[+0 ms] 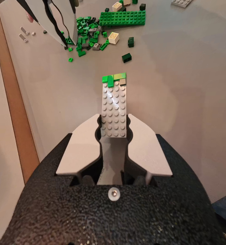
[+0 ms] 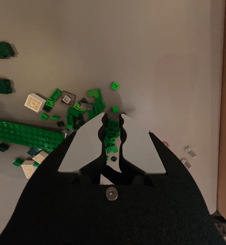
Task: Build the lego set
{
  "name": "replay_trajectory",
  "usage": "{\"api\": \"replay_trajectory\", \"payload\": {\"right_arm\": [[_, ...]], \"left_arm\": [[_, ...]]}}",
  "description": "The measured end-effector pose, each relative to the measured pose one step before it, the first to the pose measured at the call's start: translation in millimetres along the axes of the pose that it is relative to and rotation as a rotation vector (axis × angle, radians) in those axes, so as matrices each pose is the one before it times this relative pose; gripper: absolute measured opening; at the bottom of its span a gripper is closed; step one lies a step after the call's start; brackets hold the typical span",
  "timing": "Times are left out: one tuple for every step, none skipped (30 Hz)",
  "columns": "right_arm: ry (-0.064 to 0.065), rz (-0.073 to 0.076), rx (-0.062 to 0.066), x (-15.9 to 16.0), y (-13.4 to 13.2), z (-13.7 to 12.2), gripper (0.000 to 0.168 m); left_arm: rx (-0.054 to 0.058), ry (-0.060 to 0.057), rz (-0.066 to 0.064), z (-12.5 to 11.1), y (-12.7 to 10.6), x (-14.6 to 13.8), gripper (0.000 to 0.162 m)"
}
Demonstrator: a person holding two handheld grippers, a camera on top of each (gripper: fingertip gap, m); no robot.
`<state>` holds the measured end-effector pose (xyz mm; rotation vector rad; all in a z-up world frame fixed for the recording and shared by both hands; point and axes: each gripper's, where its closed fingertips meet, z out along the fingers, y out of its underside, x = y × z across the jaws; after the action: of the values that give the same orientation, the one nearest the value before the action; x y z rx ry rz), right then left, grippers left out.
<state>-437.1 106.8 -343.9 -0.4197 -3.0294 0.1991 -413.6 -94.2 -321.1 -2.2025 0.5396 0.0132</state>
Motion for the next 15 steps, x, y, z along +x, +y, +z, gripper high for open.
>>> {"api": "replay_trajectory", "payload": {"right_arm": [[0.0016,-0.0074,-0.0043,0.1,-0.31,0.59,0.016],[-0.0006,-0.007,0.0025,-0.13,-1.19,0.36,0.016],[0.0018,-0.0059,0.0014,0.48,-1.17,0.22,0.016],[0.0005,-0.0064,-0.0023,0.57,-0.61,0.16,0.016],[-0.0011,-0.0052,-0.0025,0.41,-0.53,0.05,0.016],[-0.0009,-0.0052,0.0019,0.33,-1.2,0.17,0.015],[-0.0038,-0.0046,0.0007,-0.11,-0.99,0.48,0.015],[-0.0039,-0.004,-0.0028,-0.32,-0.51,1.02,0.014],[-0.0064,-0.0045,-0.0023,-0.79,-0.42,1.02,0.013],[-0.0018,0.0008,0.0065,-0.05,-1.63,0.48,0.011],[-0.0066,-0.0006,0.0011,-0.86,-0.73,0.25,0.008],[-0.002,0.0051,-0.0019,-0.11,-0.16,0.04,0.007],[0.0015,0.0127,-0.0051,0.4,0.22,-0.06,0.008],[0.0146,0.0138,-0.0059,1.57,0.48,-0.56,0.008],[0.0248,0.0139,0.0,1.68,-0.37,-1.93,0.008]], "left_arm": [[0.0031,-0.0004,-0.0033,-0.36,0.01,-0.53,0.035],[0.0025,0.0012,-0.0019,-0.26,-0.12,-0.09,0.035],[0.0015,-0.0001,0.0001,-0.12,-0.12,-0.06,0.035],[0.0003,-0.0004,0.0011,0.14,-0.08,0.17,0.035],[-0.0016,0.0012,0.001,0.37,0.12,0.39,0.035],[-0.0018,-0.0008,0.0011,0.38,0.1,0.22,0.035],[0.0001,-0.0029,0.0016,0.19,0.02,-0.17,0.035],[0.0,-0.0009,-0.0004,0.16,-0.02,-0.02,0.035],[0.0004,-0.0012,-0.0011,-0.14,0.0,-0.24,0.035],[0.0007,-0.0019,-0.0011,-0.16,0.04,-0.52,0.035],[0.0011,-0.0013,-0.0008,-0.39,-0.09,-0.33,0.035],[0.0027,-0.0016,-0.0014,-0.36,-0.33,-0.45,0.035],[0.0037,0.0009,-0.0013,-0.25,-0.55,0.06,0.035],[0.0058,-0.0022,0.0003,-0.22,-1.2,-0.15,0.035],[0.0057,-0.004,0.0006,0.05,-1.46,-0.24,0.035]]}}
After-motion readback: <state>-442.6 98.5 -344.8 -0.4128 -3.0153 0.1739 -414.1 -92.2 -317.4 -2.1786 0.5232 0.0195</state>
